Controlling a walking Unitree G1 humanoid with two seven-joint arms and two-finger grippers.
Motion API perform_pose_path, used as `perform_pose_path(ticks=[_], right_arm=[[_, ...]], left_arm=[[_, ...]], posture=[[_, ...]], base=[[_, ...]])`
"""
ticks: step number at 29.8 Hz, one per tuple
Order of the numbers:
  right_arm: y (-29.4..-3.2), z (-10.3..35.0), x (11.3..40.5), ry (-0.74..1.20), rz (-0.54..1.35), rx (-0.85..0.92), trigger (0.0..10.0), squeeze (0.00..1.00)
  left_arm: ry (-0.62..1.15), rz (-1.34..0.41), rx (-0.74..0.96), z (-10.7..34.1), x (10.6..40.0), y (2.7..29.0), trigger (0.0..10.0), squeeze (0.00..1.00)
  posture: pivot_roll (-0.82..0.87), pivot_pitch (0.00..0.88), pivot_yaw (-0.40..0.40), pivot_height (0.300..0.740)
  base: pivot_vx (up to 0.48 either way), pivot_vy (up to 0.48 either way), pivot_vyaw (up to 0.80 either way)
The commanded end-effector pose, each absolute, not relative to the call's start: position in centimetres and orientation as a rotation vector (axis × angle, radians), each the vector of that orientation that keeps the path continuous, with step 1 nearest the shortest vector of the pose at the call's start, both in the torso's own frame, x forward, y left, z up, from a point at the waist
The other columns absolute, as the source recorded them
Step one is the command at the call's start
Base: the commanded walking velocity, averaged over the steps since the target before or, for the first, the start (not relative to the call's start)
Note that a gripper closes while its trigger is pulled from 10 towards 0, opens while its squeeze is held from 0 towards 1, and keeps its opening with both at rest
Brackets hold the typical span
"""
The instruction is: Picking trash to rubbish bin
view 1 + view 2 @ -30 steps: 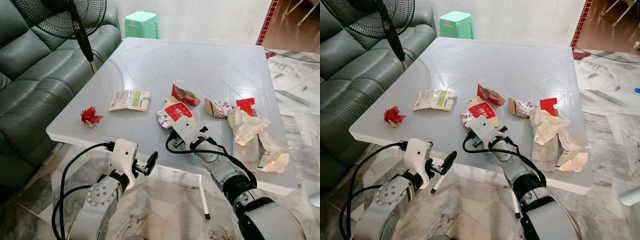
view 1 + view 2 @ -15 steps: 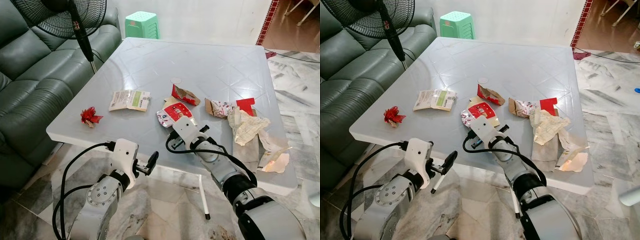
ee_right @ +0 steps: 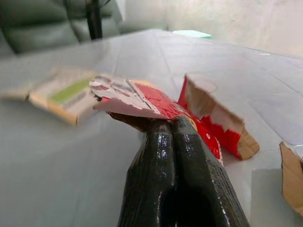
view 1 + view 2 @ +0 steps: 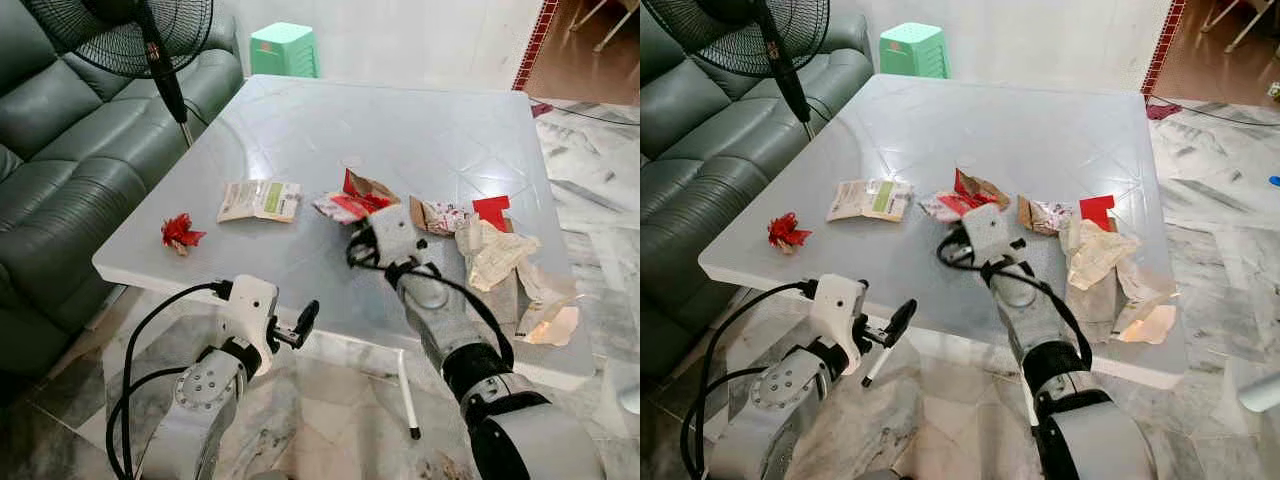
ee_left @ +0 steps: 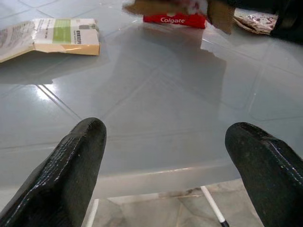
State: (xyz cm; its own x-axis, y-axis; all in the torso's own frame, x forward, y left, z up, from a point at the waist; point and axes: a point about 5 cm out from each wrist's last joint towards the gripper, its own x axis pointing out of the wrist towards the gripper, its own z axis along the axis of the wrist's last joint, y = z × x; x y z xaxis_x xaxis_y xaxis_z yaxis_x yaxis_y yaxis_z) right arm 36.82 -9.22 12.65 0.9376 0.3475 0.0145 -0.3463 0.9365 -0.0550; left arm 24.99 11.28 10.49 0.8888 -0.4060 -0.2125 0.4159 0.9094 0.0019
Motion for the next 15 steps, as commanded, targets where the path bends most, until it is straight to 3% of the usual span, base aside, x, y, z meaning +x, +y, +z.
perform_pose_path(ticks=[1, 15], right_arm=[[-9.2, 13.6, 37.2, -0.041, 0.354, -0.015, 0.0, 0.00], [-12.2, 14.1, 36.9, 0.001, 0.290, 0.183, 0.0, 0.00]], left_arm=[[0.207, -0.410, 0.062, 10.5, 25.2, 11.5, 10.0, 0.00], [0.174, -0.357, 0.076, 10.8, 26.0, 12.0, 10.0, 0.00]], posture=[[0.12, 0.035, 0.007, 0.740], [0.10, 0.028, 0.012, 0.740]], base=[[0.000, 0.000, 0.00], [0.000, 0.000, 0.00]])
